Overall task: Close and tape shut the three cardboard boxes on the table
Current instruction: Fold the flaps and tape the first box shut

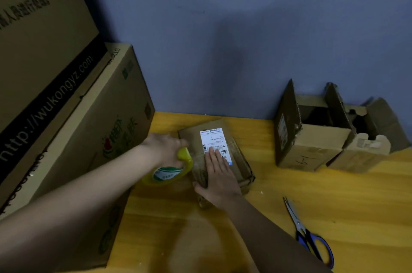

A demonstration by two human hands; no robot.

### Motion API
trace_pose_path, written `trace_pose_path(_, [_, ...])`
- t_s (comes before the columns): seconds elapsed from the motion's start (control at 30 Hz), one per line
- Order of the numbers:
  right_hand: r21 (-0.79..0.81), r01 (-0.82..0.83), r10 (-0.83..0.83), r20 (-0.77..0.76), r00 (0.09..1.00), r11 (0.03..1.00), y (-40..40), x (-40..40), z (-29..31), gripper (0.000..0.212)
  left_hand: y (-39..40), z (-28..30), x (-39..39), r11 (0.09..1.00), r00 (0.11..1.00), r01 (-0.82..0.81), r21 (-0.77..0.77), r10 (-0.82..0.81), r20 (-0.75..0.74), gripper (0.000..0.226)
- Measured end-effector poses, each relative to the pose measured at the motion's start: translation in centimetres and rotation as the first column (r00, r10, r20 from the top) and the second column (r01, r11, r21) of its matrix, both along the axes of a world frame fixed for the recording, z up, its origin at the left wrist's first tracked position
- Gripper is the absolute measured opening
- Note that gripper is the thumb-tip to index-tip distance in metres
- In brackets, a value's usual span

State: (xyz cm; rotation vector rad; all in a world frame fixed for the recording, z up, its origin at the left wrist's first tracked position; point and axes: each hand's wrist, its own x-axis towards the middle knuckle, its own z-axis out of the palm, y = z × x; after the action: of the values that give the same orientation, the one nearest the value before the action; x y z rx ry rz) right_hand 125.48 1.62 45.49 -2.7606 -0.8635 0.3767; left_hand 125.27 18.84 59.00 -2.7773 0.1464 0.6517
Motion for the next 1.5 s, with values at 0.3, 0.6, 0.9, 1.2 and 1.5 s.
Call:
trace_pose_path(0.3, [-0.095,0.123,-0.116,0.072,0.991,0.988,2.2,-1.7,0.7,0.081,2.3,-3.8,-4.3,0.968,0.954,-0.057,-0.245,0.126,0.273,0.07])
trace_pose_path(0.6, [-0.014,0.036,-0.034,0.096,0.995,0.999,2.4,-3.0,-0.1,0.068,2.5,-4.8,-4.7,0.942,0.927,-0.095,-0.321,0.202,0.317,0.075])
trace_pose_path(0.9, [-0.09,0.15,-0.152,-0.019,0.988,0.985,2.1,-1.9,1.6,0.101,3.3,-5.8,-6.3,0.817,0.919,-0.196,-0.543,0.346,0.19,0.058])
trace_pose_path(1.2, [-0.032,0.29,-0.292,-0.157,0.944,0.956,0.7,1.1,2.8,0.088,2.1,-4.6,-5.1,0.636,0.855,-0.158,-0.755,0.472,0.218,0.053])
trace_pose_path(1.5, [-0.013,0.343,-0.334,-0.259,0.906,0.939,-0.9,2.6,3.9,0.094,-1.8,-0.7,-0.8,0.759,0.868,-0.105,-0.642,0.385,0.314,0.062])
